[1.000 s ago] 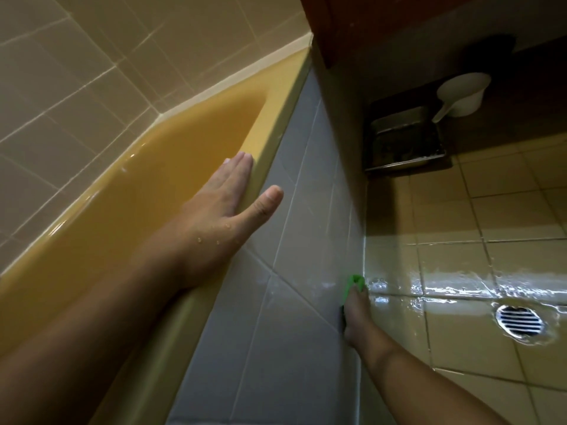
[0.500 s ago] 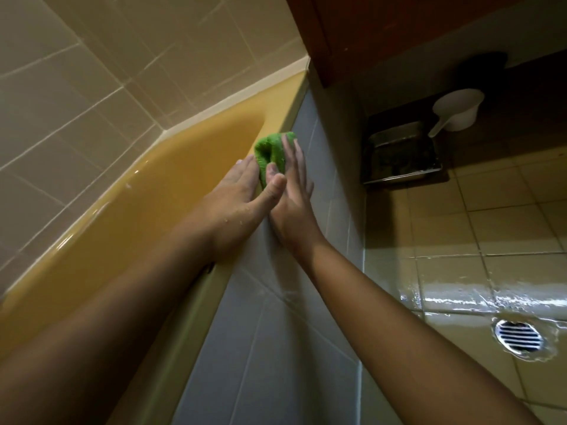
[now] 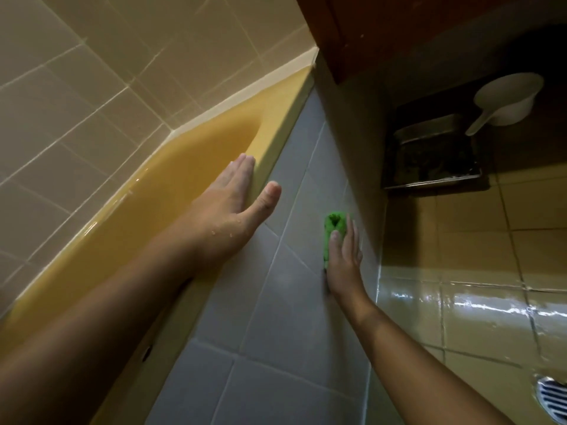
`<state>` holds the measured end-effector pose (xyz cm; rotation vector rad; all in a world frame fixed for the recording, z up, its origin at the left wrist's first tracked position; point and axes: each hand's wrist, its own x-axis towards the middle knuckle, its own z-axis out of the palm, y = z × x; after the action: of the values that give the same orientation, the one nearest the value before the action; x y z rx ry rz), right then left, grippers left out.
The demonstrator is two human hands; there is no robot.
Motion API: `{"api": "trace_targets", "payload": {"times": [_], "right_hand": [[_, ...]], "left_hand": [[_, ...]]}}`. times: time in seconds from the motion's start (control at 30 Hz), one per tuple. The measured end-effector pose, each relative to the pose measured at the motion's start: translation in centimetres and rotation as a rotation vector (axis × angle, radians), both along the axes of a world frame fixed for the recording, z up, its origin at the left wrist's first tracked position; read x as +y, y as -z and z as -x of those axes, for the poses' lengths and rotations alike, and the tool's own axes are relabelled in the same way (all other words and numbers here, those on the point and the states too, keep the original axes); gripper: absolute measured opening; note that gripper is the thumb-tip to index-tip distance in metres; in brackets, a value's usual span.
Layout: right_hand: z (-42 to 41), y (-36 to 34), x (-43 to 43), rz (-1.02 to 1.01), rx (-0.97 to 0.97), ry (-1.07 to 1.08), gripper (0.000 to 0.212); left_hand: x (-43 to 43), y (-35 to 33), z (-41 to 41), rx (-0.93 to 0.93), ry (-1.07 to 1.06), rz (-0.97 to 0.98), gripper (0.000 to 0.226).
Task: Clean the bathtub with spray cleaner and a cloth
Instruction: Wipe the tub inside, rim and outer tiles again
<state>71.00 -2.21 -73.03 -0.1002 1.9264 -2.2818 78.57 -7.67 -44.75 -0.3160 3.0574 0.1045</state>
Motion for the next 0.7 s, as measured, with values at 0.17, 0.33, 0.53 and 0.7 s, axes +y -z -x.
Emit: {"api": "trace_targets", "payload": {"times": [0.17, 0.33, 0.53, 0.7], "right_hand": [[0.6, 7.8, 0.2, -0.075, -0.236, -0.034, 0.082], [1.5, 12.6, -0.4, -0.077, -0.450, 0.040, 0.084], [1.4, 15.7, -0.7, -0.118, -0.557, 0.115, 0.079], [2.2, 10.8, -1.0, -0.144, -0.644, 0.104, 0.067]], "left_hand": [[-0.3, -0.1, 1.6, 0.002, -0.019, -0.017, 0.106], [-0.1, 0.0, 2.4, 0.017, -0.051, 0.012, 0.105], [-0.2, 0.1, 2.5, 0.029, -0.088, 0.047, 0.100], [0.2, 0.0, 2.6, 0.028, -0.111, 0.031, 0.100]]}}
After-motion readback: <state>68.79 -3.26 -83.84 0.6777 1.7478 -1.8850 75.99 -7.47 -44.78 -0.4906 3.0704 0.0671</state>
